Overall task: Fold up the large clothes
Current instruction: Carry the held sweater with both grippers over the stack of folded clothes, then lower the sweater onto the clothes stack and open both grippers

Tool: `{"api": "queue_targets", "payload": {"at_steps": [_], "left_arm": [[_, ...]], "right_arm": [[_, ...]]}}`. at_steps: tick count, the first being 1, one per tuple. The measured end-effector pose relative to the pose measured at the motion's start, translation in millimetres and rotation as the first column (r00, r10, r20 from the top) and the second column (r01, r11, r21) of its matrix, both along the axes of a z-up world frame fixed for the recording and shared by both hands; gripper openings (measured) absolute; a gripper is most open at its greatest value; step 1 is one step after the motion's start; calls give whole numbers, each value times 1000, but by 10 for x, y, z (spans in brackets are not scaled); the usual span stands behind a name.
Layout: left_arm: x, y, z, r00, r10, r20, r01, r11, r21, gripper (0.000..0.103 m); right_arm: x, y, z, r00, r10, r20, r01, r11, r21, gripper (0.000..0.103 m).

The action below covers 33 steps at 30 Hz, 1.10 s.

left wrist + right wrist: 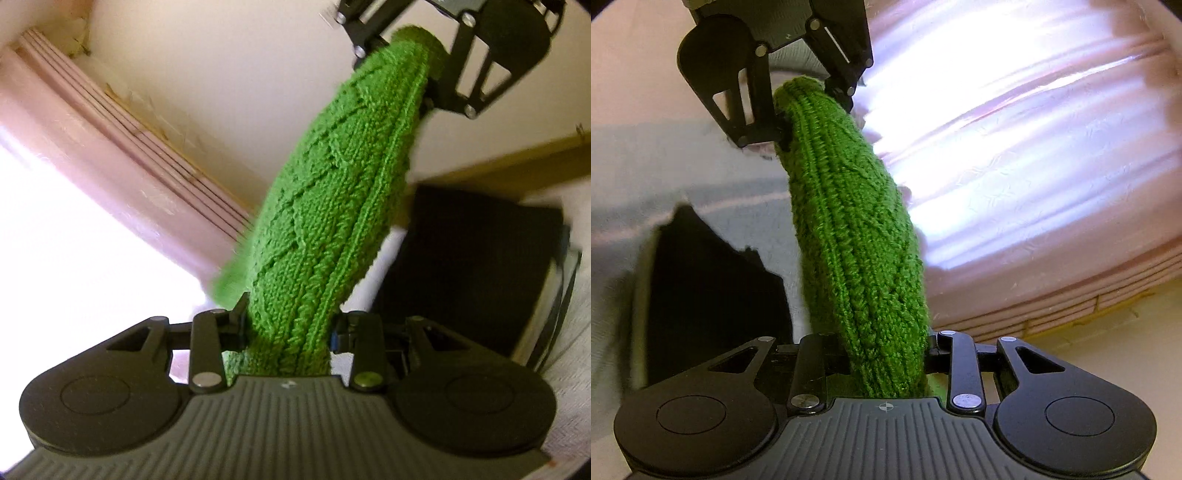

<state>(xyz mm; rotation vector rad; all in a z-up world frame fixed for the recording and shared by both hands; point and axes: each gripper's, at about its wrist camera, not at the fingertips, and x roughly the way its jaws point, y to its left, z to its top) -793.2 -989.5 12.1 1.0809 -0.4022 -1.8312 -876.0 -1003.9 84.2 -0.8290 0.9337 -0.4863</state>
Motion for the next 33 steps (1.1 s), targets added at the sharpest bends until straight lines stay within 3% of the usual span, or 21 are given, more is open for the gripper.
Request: {"api": "queue_targets", "payload": {"at_steps": [2,4,6,11,15,17,19,21,23,25,29,33], "left_arm": [[-62,27,-680,1000,15,6,-16,996,84,34],[-124,92,-1165,999,34,17,-37,989,145,35],[-156,249,-1398,998,37,58,-41,997,61,35],[-98,281,-1337,995,0,97,-3,999,36,45],[-108,112,-1216,984,-54,172,47,998,43,40],[-163,-26,-1174,976,-61,210,67,998,-19,39],[-177,-23,-1112,982,-57,180,67,997,-49,38],[-170,56,-1224,977,-93,190,98,995,-13,39],[-153,161,-1403,973,-114,203,108,993,38,39],[-98,264,-1479,974,-101,202,101,995,9,40],[60,364,-1404,985,-51,166,53,999,-7,46],[50,340,-1363,978,-64,198,67,998,-7,39]], "right_arm": [[-37,-3,-648,999,8,-47,-9,1000,-8,27],[-74,7,-1214,994,20,-111,-15,999,46,27],[-148,109,-1542,992,42,-123,-40,999,25,28],[-277,196,-1513,997,39,-64,-38,999,14,30],[-333,230,-1467,999,1,-52,0,1000,23,30],[-342,230,-1446,999,-36,-39,36,999,23,27],[-381,320,-1396,997,-79,-3,79,996,-33,24],[-443,430,-1388,990,-138,40,138,990,-10,24],[-475,527,-1561,993,-119,-16,119,993,8,24],[-522,610,-1656,996,-84,-33,83,996,-12,24],[-546,650,-1571,996,-89,-25,89,996,-2,24],[-641,718,-1511,993,-112,-29,113,994,8,21]]}}
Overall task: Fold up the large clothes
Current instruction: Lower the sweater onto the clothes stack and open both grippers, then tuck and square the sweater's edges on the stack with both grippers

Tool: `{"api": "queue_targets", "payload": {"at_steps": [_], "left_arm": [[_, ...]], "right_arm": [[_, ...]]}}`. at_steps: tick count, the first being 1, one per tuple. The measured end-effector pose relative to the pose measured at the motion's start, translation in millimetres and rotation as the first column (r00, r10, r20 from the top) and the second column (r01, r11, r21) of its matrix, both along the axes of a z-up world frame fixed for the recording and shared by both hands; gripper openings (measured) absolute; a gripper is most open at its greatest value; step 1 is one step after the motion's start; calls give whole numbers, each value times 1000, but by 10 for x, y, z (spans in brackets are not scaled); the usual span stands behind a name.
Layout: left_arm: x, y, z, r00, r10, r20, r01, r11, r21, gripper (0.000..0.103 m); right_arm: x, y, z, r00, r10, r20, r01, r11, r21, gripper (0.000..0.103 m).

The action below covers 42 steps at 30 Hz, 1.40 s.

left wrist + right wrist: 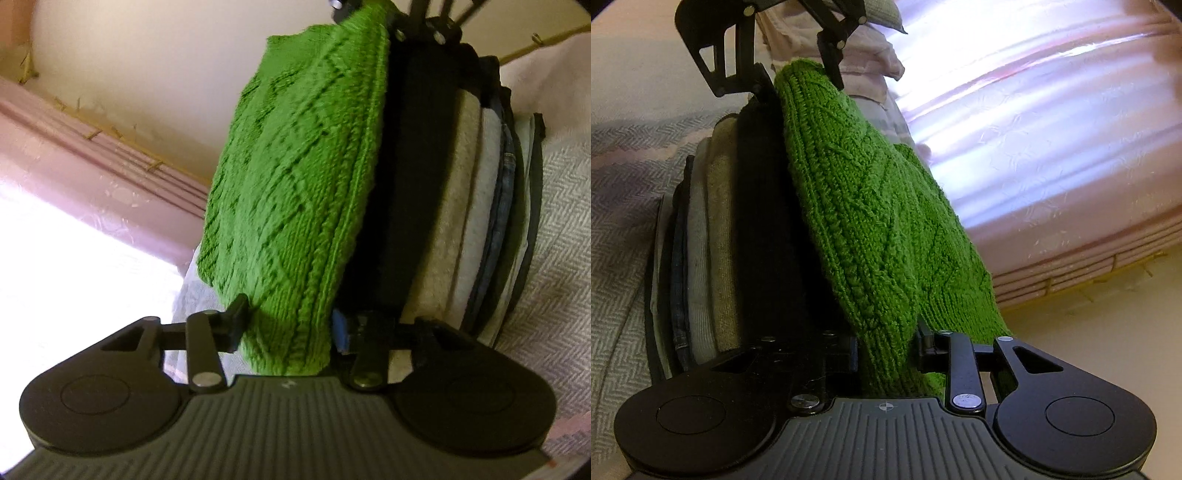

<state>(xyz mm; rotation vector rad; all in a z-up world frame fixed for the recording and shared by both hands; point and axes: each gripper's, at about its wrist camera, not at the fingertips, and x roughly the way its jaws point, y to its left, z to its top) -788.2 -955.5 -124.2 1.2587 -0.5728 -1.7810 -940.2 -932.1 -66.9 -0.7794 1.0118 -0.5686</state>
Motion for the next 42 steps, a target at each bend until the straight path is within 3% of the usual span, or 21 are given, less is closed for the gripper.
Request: {"api": "queue_targets", "payload": {"at_steps": [3,9,13,16,19,22,24,26,27,29,32,37,40,42], "left_arm": [[-63,48,48,999,-29,-23,29,999,-13,39],[-71,93,-62,999,13,-41,-12,1000,21,39],[65,313,119,997,45,-68,-41,998,56,39],[187,376,337,983,103,-154,-87,990,108,39],[336,545,534,942,183,-282,-148,979,140,39],[349,328,757,883,242,-403,-186,967,172,39],[261,62,852,828,285,-482,-197,954,227,39],[260,-101,804,779,346,-523,-188,924,332,37],[297,-105,713,764,368,-529,-179,910,375,31],[297,-41,588,766,382,-517,-168,895,413,24],[238,0,614,773,374,-512,-172,901,399,20],[220,-25,550,756,387,-528,-175,896,408,20],[151,-121,519,752,391,-531,-176,895,410,20],[185,-95,540,744,399,-537,-179,892,414,20]], "right_arm": [[97,25,154,998,-47,38,47,999,-4,20],[72,181,-180,1000,-15,-12,15,1000,-11,21],[146,122,-145,1000,-6,-5,6,1000,-18,23],[120,120,-203,1000,-21,-18,21,999,-30,25],[25,178,-186,999,-33,-20,32,999,-31,28],[14,191,-136,999,-43,-13,43,999,-23,29],[8,202,-130,998,-62,-12,62,998,-8,29],[22,181,-106,996,-85,-6,85,996,15,29],[18,184,-77,996,-93,-6,93,995,29,29],[-31,209,33,994,-111,-3,111,992,65,30],[-14,209,198,986,-168,23,162,974,156,29],[0,251,756,950,-224,216,150,938,312,29],[76,-53,848,892,-326,313,157,873,462,29],[32,-335,689,840,-446,309,205,789,580,29]]}}
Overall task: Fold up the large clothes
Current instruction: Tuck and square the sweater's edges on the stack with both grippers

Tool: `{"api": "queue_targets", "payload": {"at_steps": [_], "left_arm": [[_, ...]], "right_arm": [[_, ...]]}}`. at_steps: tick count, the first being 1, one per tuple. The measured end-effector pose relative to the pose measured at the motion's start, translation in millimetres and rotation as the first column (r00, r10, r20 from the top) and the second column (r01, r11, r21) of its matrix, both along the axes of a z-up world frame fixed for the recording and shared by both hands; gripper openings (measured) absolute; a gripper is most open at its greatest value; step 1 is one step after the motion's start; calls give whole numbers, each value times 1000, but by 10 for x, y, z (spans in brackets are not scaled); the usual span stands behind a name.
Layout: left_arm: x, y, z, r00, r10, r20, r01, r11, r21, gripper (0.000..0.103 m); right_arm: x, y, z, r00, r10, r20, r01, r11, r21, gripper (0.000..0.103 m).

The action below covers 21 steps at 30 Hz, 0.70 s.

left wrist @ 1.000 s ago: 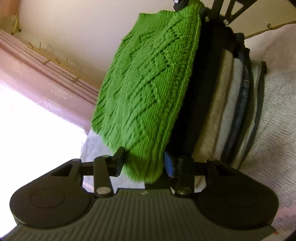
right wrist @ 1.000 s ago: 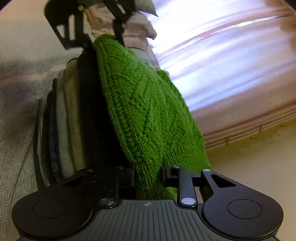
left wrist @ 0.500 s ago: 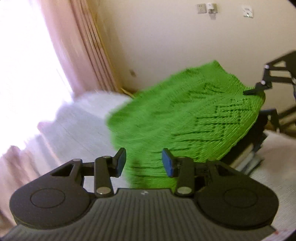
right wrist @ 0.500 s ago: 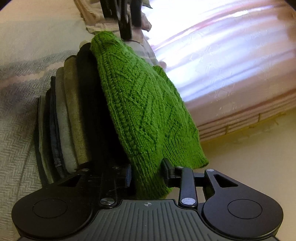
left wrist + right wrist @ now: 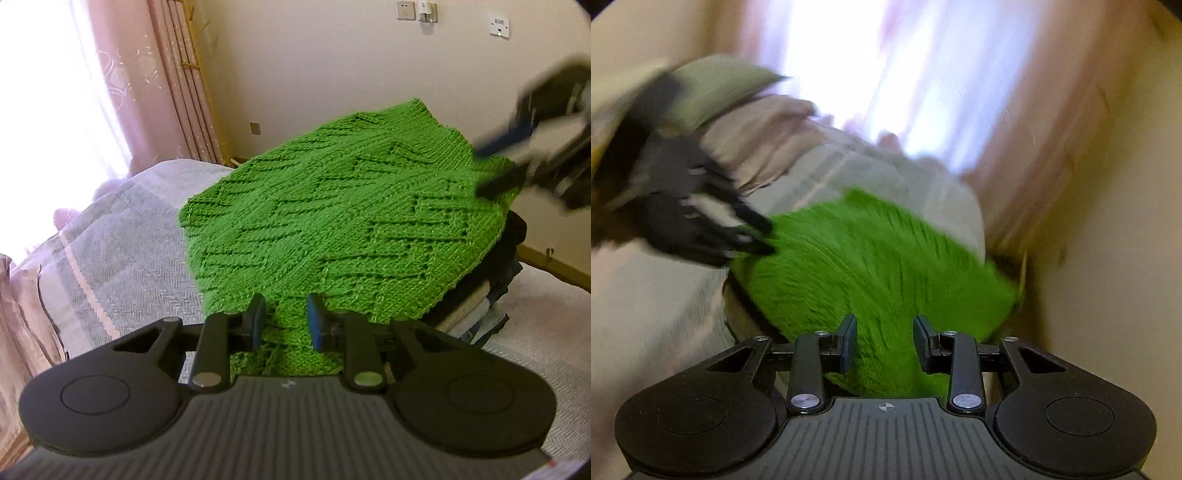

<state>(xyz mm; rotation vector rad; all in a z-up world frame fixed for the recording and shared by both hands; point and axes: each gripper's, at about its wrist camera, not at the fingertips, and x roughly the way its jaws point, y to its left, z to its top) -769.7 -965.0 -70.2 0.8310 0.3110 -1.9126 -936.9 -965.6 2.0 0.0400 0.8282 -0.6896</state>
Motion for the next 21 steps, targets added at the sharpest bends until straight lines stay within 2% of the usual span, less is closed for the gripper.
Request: {"api": "queue_targets", "payload": {"at_steps": [2,3,5,9,11,16,21], "left_arm": [[2,27,-6,1000,-1,-16,1,1000,16,20],[-11,48,-10,1000,-3,-22,4,1000,19,21],[-38,69,-7,1000,1,-22,-1,1000,17,22],[-25,14,58,999,47,-18,-47,999,21,22],[5,-14,129,998,66,-19,-66,998,20,24],[21,-64,266,996,92,-19,-92,996,7,37],[70,-12,341,991,126,-31,-127,992,-2,39]], "right_arm": [[-115,-153,-240,997,-67,28,63,989,134,29],[-192,-149,-314,995,-90,48,82,984,159,29],[-242,-84,-345,995,-92,36,85,985,147,29],[-215,-139,-188,995,-88,39,80,984,158,29],[-202,-167,-135,995,-92,46,85,985,150,30],[-183,-169,-54,993,-112,39,106,985,140,30],[-140,-166,-38,992,-119,46,112,985,133,34]]}}
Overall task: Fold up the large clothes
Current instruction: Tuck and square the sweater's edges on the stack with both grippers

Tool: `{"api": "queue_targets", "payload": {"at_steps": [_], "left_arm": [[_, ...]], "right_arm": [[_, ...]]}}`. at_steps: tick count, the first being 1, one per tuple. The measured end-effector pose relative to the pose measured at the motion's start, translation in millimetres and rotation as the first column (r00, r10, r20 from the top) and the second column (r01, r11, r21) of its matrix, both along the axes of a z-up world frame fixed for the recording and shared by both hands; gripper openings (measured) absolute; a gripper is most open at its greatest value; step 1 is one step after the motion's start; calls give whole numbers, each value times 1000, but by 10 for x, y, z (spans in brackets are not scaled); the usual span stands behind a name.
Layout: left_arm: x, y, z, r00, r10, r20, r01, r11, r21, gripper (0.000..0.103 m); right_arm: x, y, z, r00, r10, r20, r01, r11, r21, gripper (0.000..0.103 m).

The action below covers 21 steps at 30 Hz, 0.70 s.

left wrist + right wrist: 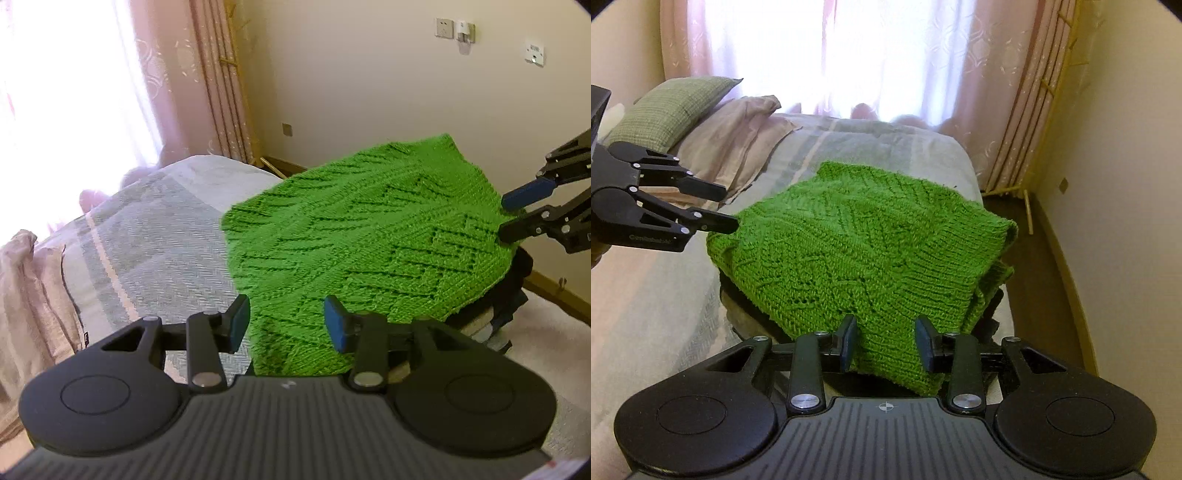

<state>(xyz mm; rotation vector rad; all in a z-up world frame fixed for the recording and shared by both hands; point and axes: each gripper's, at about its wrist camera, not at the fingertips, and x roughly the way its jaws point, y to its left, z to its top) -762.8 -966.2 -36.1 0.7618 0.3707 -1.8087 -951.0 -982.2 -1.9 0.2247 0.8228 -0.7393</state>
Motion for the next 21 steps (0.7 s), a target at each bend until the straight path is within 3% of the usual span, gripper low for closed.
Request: {"api": "queue_targets", "payload": {"at_steps": [10,21], "left_arm": [[77,186,105,995,95,-41,-94,995,43,49],[-42,321,173,990,144,-7,-143,986,82,58]], "right_arm": [[-63,14,81,999,-45,24,44,999,10,53],[-154,81,104,998,-67,20,65,996,57,57]]}}
